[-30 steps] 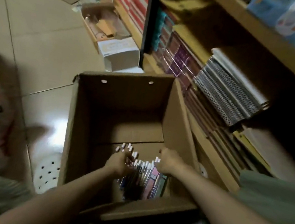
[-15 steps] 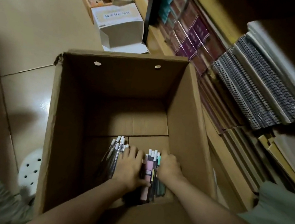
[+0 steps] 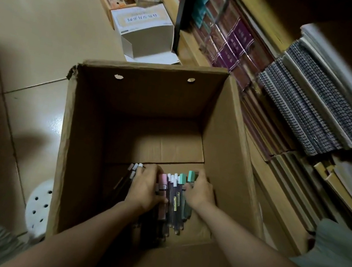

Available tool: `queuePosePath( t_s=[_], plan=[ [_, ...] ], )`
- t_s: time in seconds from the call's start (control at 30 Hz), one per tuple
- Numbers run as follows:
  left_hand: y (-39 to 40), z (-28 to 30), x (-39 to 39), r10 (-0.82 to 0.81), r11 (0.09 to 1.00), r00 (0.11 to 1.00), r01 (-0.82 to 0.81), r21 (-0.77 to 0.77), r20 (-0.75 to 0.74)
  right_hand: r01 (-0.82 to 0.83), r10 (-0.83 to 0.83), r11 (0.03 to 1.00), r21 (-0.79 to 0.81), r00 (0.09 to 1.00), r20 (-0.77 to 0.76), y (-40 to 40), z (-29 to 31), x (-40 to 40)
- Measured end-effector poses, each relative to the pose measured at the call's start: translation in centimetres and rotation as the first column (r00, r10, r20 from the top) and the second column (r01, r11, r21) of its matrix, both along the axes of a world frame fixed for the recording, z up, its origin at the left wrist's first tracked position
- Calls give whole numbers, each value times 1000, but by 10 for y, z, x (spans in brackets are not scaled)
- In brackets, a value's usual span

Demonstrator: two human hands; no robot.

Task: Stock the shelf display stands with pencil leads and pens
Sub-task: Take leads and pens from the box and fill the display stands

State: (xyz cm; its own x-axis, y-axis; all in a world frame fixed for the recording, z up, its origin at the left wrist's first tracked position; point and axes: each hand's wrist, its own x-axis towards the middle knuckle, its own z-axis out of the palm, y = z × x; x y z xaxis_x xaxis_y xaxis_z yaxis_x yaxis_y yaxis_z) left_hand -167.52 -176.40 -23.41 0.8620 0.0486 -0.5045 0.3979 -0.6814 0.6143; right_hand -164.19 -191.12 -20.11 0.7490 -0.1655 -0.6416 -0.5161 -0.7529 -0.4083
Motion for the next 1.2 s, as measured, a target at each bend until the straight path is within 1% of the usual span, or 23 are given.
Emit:
queuePosePath(
  t_s=[0.07,0.13,0.2,0.27,0.33,0.4,0.47,0.53,0.6,0.7,0.8,0.87,0.93,1.0,1.07,1.13,1.2],
  plan=[
    [0,2,1,101,985,995,-103,-136,-22,74,-74,995,70,997,-4,-1,1,-1],
    [0,6,2,212,947,977,-214,-240,-36,105,-107,989,101,994,12,-2,3,-2],
    [-1,11,4,336,897,940,-339,-285,-60,71,-72,995,70,997,20,-4,4,-5],
    [-2,13,4,420,841,901,-432,-326,-111,14,-14,1000,27,1000,12,-5,4,-7],
    [-1,15,4,463,783,869,-493,-379,-173,-45,45,999,-10,999,17,-4,3,-8],
    [1,17,4,517,704,824,-563,-432,-231,-120,121,992,-45,992,22,-1,2,-7],
    [3,17,5,565,635,777,-624,-456,-276,-140,141,987,-80,990,12,4,-1,-5],
    [5,17,6,585,618,754,-654,-436,-299,-124,122,985,-118,992,-20,9,-3,-1],
    [6,18,8,586,611,746,-663,-432,-317,-152,143,975,-164,987,-67,11,-4,3],
    [6,18,11,575,623,758,-650,-436,-309,-205,191,959,-194,978,-87,9,-6,6],
    [3,20,11,552,663,786,-617,-424,-279,-192,183,962,-195,981,-62,9,-2,7],
    [4,24,11,496,699,825,-564,-440,-270,-176,171,966,-191,984,-44,9,7,8],
    [7,35,15,397,740,869,-493,-458,-294,-126,130,977,-169,991,10,8,21,11],
    [12,53,25,294,784,906,-410,-465,-303,-52,59,996,-76,995,86,8,42,17],
    [18,81,41,178,827,952,-281,-486,-248,2,-8,999,40,987,158,8,74,27],
    [25,120,60,47,838,981,-141,-527,-187,-32,2,992,126,974,227,7,117,39],
    [32,166,77,-81,833,987,-7,-553,-135,-84,21,975,207,958,288,5,169,49]
  ],
)
